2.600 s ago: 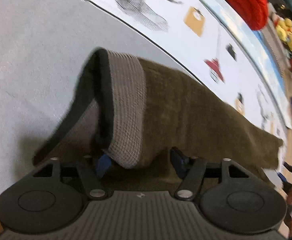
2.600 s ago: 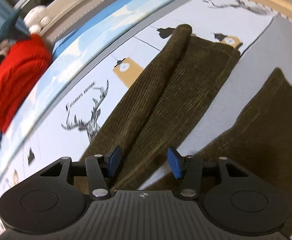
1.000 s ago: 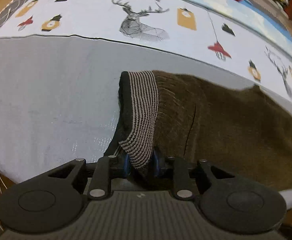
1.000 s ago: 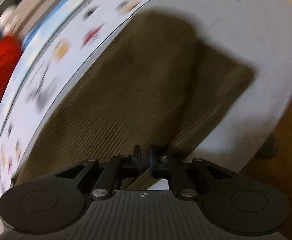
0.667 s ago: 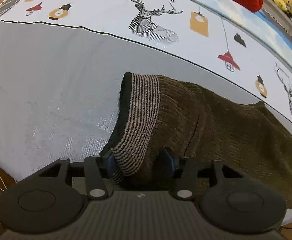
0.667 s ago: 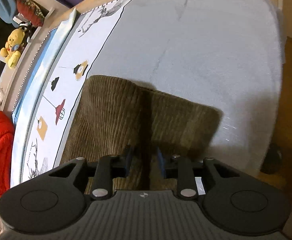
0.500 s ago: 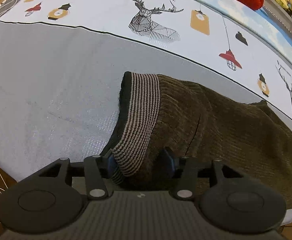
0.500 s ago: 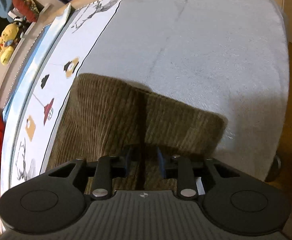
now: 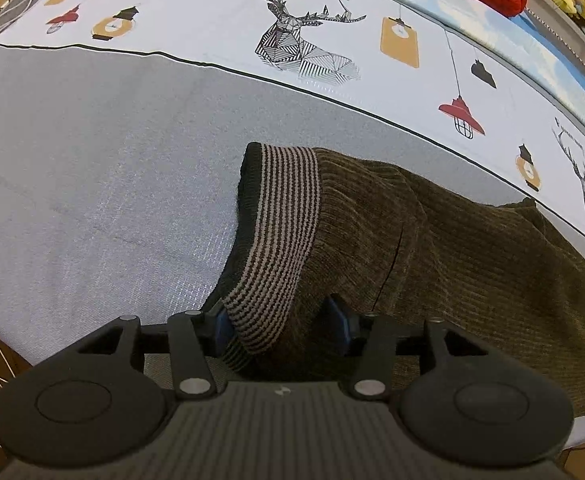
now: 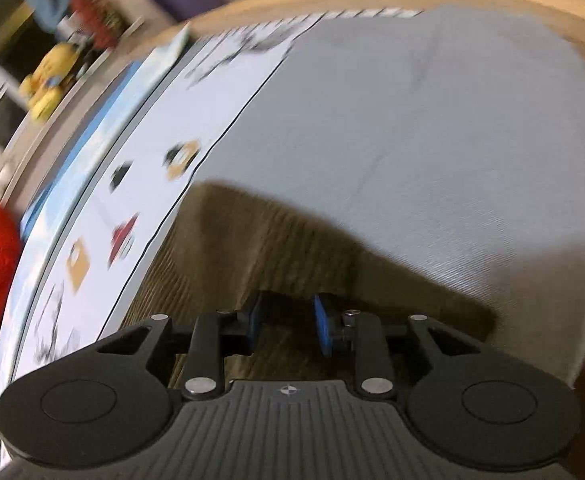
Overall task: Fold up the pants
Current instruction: 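Lift the pants with both grippers and fold the leg toward the waistband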
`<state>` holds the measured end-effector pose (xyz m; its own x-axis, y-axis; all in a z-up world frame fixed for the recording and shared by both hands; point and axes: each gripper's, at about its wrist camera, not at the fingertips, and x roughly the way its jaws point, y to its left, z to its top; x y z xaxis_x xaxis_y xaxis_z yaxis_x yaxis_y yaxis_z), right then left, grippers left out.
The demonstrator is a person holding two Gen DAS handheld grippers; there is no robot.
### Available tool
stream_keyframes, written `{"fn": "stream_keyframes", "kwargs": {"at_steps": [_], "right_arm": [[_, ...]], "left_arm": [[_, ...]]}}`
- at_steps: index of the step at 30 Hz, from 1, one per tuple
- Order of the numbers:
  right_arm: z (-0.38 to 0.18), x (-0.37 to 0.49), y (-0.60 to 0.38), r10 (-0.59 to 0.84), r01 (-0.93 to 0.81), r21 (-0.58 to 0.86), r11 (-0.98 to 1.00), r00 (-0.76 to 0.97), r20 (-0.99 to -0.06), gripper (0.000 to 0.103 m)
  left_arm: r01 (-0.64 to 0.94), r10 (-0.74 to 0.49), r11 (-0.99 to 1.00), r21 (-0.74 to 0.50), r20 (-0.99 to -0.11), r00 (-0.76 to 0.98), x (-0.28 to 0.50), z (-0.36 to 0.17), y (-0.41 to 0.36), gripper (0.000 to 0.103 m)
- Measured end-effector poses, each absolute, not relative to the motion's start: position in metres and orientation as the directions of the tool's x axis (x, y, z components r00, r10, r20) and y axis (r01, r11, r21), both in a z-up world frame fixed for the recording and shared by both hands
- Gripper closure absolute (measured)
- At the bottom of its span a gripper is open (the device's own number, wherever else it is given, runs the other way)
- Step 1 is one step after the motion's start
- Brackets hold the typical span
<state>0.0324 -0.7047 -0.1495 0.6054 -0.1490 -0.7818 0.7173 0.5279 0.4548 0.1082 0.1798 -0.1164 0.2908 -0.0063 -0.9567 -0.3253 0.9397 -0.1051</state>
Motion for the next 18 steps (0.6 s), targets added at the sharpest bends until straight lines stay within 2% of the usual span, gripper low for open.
{"fn": "stream_keyframes", "kwargs": {"at_steps": [4, 6, 9, 13, 15, 17, 18], "right_arm": [[-0.142, 0.019, -0.712, -0.254, 0.790, 0.428, 0.440, 0.566, -0.784, 0.072], [-0.148, 0.016, -0.711, -0.253, 0.813, 0.384, 0.437, 0.521, -0.815, 0.070], [-0.161, 0.027, -0.702, -0.191, 0.789, 0.336, 0.514, 0.488, -0.852, 0.070], [-0.167, 0.046, -0.683, -0.211, 0.733, 0.256, 0.630, 0.479, -0.852, 0.068], [-0.168, 0.053, -0.679, -0.186, 0.711, 0.303, 0.635, 0.521, -0.833, 0.068], [-0.172, 0.059, -0.682, -0.103, 0.689, 0.433, 0.581, 0.590, -0.801, 0.066], [-0.176, 0.059, -0.685, -0.057, 0.676, 0.501, 0.541, 0.624, -0.780, 0.059]], "left_arm": [[-0.322, -0.014, 0.940, -0.112, -0.956, 0.293, 0.107, -0.117, 0.181, 0.050], [-0.324, -0.019, 0.938, -0.118, -0.956, 0.294, 0.108, -0.116, 0.182, 0.050], [-0.319, -0.014, 0.941, -0.113, -0.955, 0.297, 0.108, -0.115, 0.180, 0.049], [-0.309, -0.003, 0.946, -0.098, -0.956, 0.293, 0.109, -0.115, 0.176, 0.046], [-0.309, -0.004, 0.946, -0.098, -0.957, 0.292, 0.109, -0.116, 0.176, 0.046], [-0.313, -0.009, 0.944, -0.103, -0.957, 0.288, 0.108, -0.118, 0.178, 0.046], [-0.314, -0.011, 0.944, -0.105, -0.957, 0.288, 0.108, -0.118, 0.179, 0.046]]}}
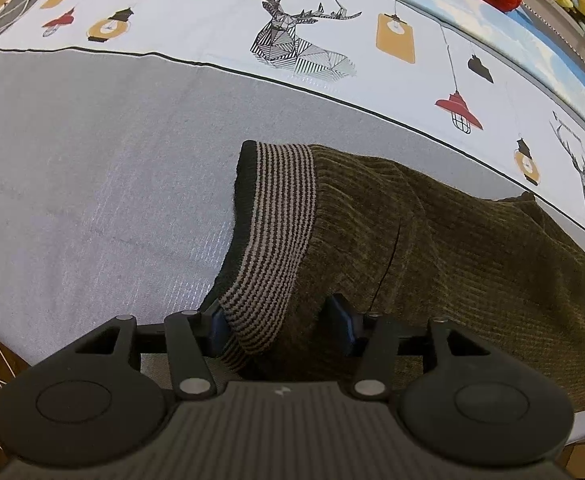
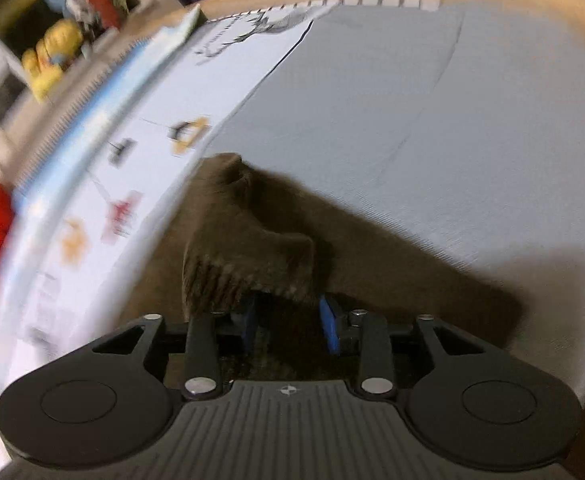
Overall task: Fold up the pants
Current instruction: 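Lift the pants with both grippers and fold the leg toward the waistband, then lower the folded pants onto the bed and open both grippers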
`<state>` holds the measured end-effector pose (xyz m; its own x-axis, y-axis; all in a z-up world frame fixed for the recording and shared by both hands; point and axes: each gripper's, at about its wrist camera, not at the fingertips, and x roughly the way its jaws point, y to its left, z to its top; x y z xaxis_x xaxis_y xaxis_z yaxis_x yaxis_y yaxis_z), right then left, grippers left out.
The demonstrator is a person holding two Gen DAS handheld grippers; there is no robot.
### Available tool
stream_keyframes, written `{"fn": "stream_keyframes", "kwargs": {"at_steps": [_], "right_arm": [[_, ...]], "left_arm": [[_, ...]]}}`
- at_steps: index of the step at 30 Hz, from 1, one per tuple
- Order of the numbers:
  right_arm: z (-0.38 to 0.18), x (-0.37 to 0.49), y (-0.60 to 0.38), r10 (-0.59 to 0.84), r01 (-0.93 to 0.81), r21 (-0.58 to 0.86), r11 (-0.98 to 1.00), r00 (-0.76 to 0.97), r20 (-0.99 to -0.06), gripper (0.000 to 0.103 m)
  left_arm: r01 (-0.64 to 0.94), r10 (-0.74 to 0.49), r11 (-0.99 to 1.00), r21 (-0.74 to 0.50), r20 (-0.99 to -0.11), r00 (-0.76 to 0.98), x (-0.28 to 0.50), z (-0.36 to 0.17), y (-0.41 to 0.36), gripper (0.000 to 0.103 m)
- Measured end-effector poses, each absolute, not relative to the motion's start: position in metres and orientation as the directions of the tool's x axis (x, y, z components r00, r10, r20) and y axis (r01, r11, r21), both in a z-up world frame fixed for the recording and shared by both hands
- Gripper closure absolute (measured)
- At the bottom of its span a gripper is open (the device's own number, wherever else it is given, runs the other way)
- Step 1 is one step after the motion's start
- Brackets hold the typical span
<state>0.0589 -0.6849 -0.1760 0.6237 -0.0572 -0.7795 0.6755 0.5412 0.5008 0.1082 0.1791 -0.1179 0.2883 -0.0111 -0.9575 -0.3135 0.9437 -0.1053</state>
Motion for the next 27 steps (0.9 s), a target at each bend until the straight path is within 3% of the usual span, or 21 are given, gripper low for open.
{"fn": "stream_keyframes", "kwargs": {"at_steps": [2, 9, 10, 11, 12, 13, 15, 20, 23, 27], "right_arm": [[-0.175, 0.058, -0.687, -0.033, 0.673, 0.546, 0.498, 0.644, -0.764, 0.053], [-0.171, 0.068, -0.684, -0.052, 0.675, 0.505, 0.538, 0.625, -0.779, 0.050], [-0.170, 0.068, -0.684, -0.053, 0.674, 0.504, 0.541, 0.625, -0.779, 0.052], [-0.169, 0.068, -0.685, -0.057, 0.678, 0.500, 0.539, 0.622, -0.781, 0.066], [-0.166, 0.067, -0.686, -0.062, 0.679, 0.507, 0.530, 0.628, -0.776, 0.090], [-0.162, 0.063, -0.688, -0.070, 0.681, 0.518, 0.519, 0.637, -0.768, 0.099], [-0.148, 0.054, -0.691, -0.116, 0.680, 0.531, 0.506, 0.664, -0.739, 0.099], [-0.104, 0.014, -0.704, -0.252, 0.687, 0.558, 0.465, 0.707, -0.660, 0.101], [-0.100, -0.005, -0.709, -0.300, 0.750, 0.487, 0.447, 0.639, -0.708, 0.101], [-0.134, -0.016, -0.718, -0.232, 0.865, 0.330, 0.379, 0.434, -0.871, 0.101]], "left_arm": [[-0.312, -0.014, 0.944, -0.107, -0.957, 0.289, 0.108, -0.118, 0.180, 0.046], [-0.309, -0.012, 0.945, -0.102, -0.960, 0.281, 0.111, -0.121, 0.180, 0.043], [-0.313, -0.010, 0.944, -0.102, -0.960, 0.281, 0.111, -0.121, 0.180, 0.043], [-0.318, -0.010, 0.943, -0.102, -0.960, 0.279, 0.111, -0.122, 0.181, 0.044], [-0.322, -0.008, 0.941, -0.102, -0.960, 0.280, 0.112, -0.122, 0.181, 0.048], [-0.324, 0.003, 0.942, -0.092, -0.959, 0.283, 0.112, -0.122, 0.182, 0.053], [-0.322, 0.015, 0.943, -0.083, -0.956, 0.293, 0.111, -0.119, 0.183, 0.069], [-0.292, -0.030, 0.946, -0.142, -0.934, 0.357, 0.101, -0.105, 0.186, 0.077], [-0.258, -0.059, 0.953, -0.158, -0.933, 0.354, 0.094, -0.105, 0.184, 0.078], [-0.247, -0.056, 0.960, -0.135, -0.951, 0.303, 0.087, -0.115, 0.187, 0.077]]}}
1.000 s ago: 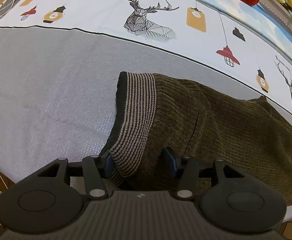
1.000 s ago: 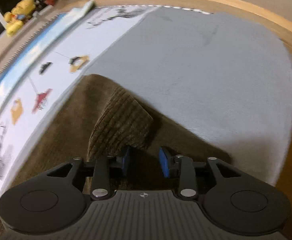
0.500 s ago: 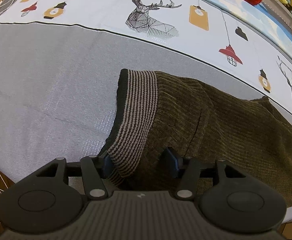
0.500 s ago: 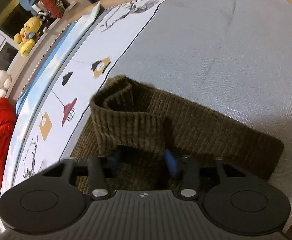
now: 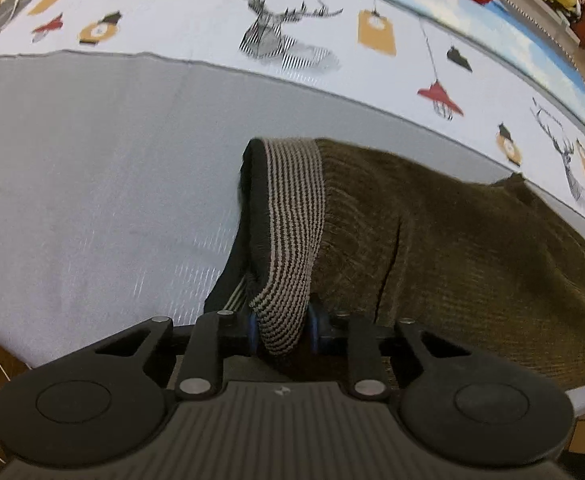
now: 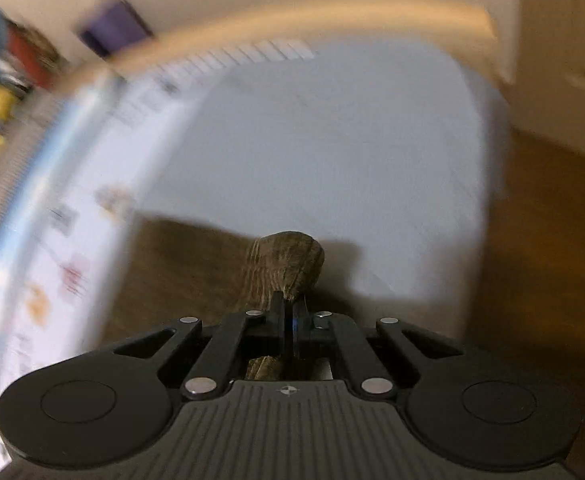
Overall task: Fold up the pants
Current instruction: 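Lower the folded pants onto the bed and open both grippers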
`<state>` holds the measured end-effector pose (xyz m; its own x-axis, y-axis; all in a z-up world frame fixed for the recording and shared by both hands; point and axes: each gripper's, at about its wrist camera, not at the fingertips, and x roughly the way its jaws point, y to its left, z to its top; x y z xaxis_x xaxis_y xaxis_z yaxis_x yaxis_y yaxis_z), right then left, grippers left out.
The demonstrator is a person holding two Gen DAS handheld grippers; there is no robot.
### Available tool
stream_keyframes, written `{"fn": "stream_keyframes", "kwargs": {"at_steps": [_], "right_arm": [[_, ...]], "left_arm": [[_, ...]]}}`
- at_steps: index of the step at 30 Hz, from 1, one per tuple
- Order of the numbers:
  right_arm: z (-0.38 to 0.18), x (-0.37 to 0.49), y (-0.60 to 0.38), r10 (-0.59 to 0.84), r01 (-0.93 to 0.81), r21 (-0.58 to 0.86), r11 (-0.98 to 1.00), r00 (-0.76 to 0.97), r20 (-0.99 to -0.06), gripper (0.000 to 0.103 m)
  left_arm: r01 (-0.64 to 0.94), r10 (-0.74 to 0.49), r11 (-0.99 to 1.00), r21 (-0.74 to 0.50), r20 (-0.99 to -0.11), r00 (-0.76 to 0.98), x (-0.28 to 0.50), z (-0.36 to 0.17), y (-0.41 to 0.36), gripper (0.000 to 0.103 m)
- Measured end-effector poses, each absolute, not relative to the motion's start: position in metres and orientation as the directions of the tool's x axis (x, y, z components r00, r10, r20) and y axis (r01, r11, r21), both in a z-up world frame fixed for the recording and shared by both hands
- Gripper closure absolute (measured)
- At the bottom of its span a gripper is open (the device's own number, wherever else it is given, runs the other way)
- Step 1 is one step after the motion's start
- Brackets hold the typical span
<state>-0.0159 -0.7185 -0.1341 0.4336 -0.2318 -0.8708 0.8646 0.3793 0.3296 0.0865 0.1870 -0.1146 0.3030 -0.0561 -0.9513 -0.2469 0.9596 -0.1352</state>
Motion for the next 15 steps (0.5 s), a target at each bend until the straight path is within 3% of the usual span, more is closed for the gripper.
{"fn": "stream_keyframes", "kwargs": {"at_steps": [4, 6, 7, 11, 15], "right_arm": [[-0.144, -0.017, -0.722, -0.208, 0.868, 0.295, 0.400, 0.400, -0.893, 0.098], [-0.136, -0.011, -0.716, -0.258, 0.875, 0.224, 0.430, 0.356, -0.898, 0.083], [-0.129, -0.011, -0.713, -0.297, 0.879, 0.200, 0.434, 0.349, -0.889, 0.081], [-0.105, -0.009, -0.701, -0.363, 0.834, 0.228, 0.502, 0.443, -0.820, 0.081], [-0.116, 0.012, -0.693, -0.270, 0.776, 0.255, 0.576, 0.476, -0.837, 0.076]], "left_arm": [[-0.236, -0.060, 0.963, -0.127, -0.961, 0.270, 0.085, -0.118, 0.189, 0.068], [-0.247, -0.037, 0.963, -0.110, -0.958, 0.283, 0.086, -0.114, 0.192, 0.063], [-0.259, -0.028, 0.959, -0.116, -0.948, 0.317, 0.085, -0.107, 0.194, 0.061], [-0.246, 0.053, 0.966, -0.075, -0.878, 0.476, 0.081, -0.078, 0.189, 0.061], [-0.140, -0.034, 0.982, -0.129, -0.840, 0.541, 0.086, -0.072, 0.170, 0.061]]}}
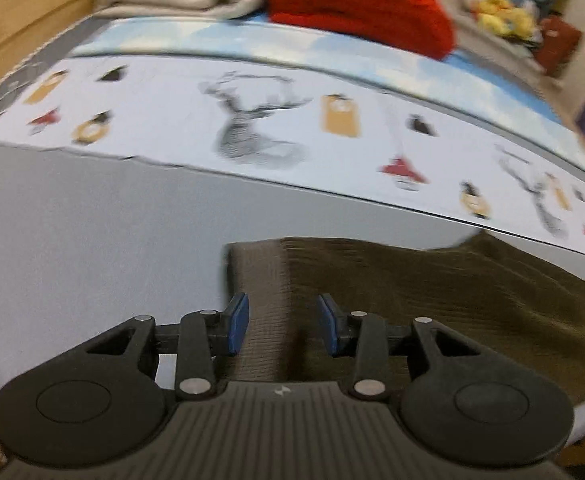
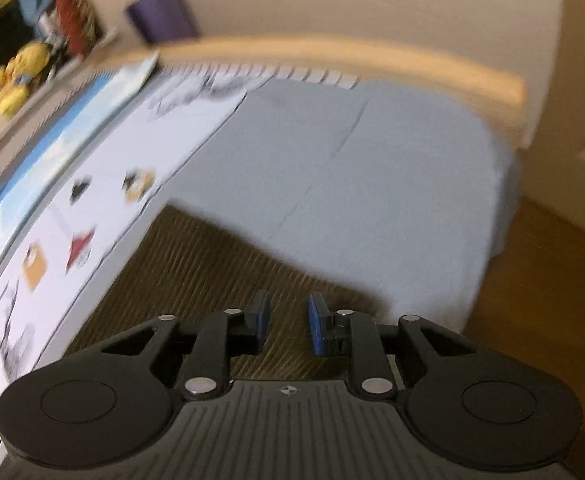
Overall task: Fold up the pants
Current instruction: 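Lower the folded pants onto the bed and open both grippers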
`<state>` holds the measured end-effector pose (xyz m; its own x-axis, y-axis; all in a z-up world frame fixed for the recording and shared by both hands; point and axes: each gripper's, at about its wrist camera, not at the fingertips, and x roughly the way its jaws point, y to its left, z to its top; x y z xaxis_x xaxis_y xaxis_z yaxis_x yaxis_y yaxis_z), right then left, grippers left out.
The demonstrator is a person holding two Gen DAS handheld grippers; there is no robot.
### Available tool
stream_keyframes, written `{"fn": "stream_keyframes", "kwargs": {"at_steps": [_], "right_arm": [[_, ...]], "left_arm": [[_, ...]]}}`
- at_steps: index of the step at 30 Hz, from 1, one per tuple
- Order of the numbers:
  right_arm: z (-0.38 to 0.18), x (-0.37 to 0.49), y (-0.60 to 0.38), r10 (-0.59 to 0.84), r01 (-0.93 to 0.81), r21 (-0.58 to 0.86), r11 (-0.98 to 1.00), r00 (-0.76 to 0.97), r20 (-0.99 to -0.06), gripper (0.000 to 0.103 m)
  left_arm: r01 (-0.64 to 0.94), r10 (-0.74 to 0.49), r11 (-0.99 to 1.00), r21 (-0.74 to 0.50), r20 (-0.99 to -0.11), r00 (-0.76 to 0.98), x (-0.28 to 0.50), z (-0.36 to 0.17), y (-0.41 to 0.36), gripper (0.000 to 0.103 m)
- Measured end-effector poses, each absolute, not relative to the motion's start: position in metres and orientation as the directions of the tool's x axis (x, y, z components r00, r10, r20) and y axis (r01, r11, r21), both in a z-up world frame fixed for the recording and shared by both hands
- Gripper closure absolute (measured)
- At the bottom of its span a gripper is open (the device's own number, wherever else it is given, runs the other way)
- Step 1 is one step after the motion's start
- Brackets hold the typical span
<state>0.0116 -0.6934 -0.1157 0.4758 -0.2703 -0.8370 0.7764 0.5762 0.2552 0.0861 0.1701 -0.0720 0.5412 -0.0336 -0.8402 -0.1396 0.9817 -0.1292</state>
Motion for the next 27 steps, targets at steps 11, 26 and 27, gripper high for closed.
{"fn": "stream_keyframes", "kwargs": {"at_steps": [11, 26, 27], "right_arm": [[-0.091, 0.078, -0.637, -0.320, 0.695, 0.159, 0.702, 0.507, -0.800, 0.074], [-0.077, 0.244, -0.322, 0.459, -0.314, 0.335, 0.888, 0.560, -0.690, 0.090], [-0.082, 0.248, -0.301, 0.480, -0.356, 0.331, 0.874, 0.524, -0.704, 0.079]], "left_arm": [[-0.046, -0.052, 0.997, -0.068, -0.953, 0.299, 0.099, -0.132, 0.161, 0.079], [-0.087, -0.024, 0.995, -0.054, -0.950, 0.312, 0.114, -0.141, 0.185, 0.097], [-0.091, -0.037, 0.993, -0.069, -0.949, 0.314, 0.114, -0.141, 0.188, 0.097]]}}
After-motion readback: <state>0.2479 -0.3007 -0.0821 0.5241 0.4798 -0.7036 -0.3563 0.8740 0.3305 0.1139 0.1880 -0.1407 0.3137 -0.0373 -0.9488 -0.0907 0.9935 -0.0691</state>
